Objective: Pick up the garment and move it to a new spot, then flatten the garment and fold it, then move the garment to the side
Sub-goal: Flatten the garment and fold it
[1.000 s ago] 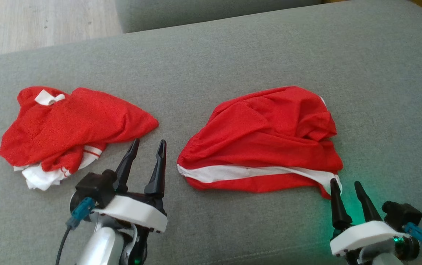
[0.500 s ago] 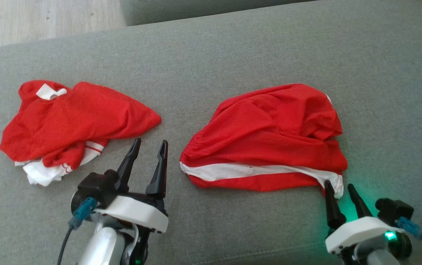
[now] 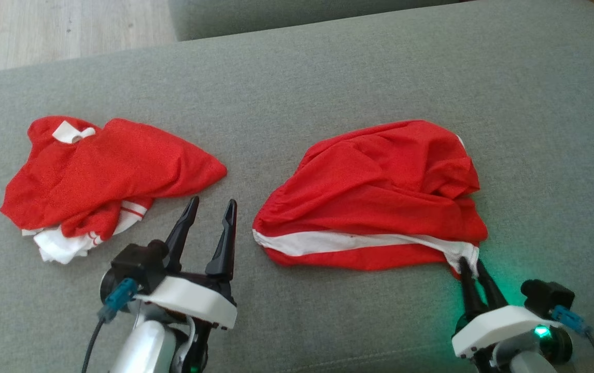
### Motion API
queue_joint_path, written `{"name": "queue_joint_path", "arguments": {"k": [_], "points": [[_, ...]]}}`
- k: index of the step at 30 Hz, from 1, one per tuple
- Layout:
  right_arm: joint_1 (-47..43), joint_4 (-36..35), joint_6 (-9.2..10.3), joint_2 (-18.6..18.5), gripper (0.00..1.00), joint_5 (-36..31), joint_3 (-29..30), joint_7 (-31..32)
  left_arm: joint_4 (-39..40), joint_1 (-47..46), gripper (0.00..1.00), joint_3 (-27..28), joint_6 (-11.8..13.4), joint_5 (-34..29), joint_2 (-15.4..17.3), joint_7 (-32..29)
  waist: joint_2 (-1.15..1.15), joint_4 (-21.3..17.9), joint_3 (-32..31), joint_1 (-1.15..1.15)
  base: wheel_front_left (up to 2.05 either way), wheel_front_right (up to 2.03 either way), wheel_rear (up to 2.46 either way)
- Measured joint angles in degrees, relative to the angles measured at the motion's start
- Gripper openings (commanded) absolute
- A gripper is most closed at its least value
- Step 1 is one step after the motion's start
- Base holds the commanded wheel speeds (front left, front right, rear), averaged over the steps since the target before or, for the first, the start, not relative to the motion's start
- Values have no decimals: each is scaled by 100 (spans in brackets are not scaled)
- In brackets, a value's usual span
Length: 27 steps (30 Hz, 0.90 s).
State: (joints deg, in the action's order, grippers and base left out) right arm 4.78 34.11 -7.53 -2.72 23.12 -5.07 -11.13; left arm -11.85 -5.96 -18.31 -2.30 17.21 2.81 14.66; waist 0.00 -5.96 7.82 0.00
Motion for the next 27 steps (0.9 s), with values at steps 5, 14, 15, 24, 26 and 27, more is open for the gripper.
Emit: {"name": "queue_joint_path", "arguments": {"k": [5, 14, 15, 24, 26, 27], "points": [[46, -37, 0, 0, 0, -136, 16, -85, -75, 3, 100, 0, 2, 0, 0, 0, 0, -28, -55, 0, 0, 0, 0], [45, -472, 0, -24, 0, -358, 436, -94, -137, 9, 100, 3, -29, -9, 0, 0, 0, -103, -57, 0, 0, 0, 0], [45, -536, 0, -36, 0, -410, 509, -82, -140, 9, 100, -2, -30, -10, 0, 0, 0, -110, -49, 0, 0, 0, 0], [44, -793, 0, -132, 0, -694, 1092, 157, -491, 4, 100, -422, -316, -88, 0, 0, 0, -124, 10, 0, 0, 0, 0], [44, -817, 0, -125, 0, -706, 1118, 218, -649, 0, 100, -571, -389, -105, 1, 0, 0, -121, 17, 0, 0, 0, 0], [44, -827, 0, -120, 0, -705, 1134, 218, -753, -5, 100, -676, -426, -129, 1, -1, 0, -118, 20, 0, 0, 0, 0]]}}
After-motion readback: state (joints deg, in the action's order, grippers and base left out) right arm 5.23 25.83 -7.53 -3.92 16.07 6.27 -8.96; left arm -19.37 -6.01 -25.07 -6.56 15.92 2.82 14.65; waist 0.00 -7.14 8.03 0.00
